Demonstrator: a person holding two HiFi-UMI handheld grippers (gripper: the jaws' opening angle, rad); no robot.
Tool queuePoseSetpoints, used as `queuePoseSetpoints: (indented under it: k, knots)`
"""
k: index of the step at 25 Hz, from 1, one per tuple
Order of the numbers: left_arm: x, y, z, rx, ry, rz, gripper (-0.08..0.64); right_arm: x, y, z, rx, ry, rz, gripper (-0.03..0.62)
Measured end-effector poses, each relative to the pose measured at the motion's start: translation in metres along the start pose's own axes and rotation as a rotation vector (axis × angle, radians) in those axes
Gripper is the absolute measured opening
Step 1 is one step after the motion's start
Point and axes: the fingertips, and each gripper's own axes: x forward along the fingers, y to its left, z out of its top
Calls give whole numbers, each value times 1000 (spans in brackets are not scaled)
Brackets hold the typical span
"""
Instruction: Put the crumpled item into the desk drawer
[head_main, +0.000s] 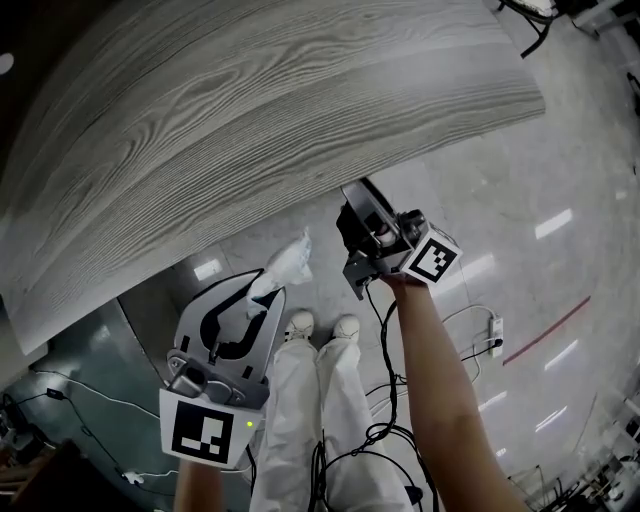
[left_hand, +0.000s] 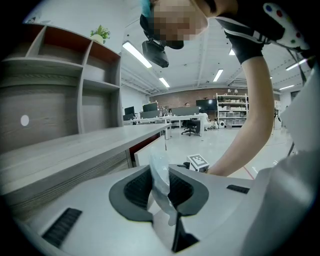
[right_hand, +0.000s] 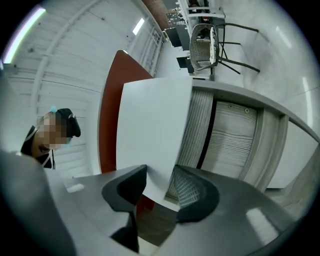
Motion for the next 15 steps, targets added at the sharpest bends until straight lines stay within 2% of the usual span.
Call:
queuePoseSetpoints:
  k: [7, 15]
  knots:
    - [0, 0, 3, 1, 1, 6, 59, -10, 9, 2, 3, 3, 45, 119]
    - [-1, 1, 6, -8, -8, 18, 58, -42, 22, -5, 21, 57, 76, 107]
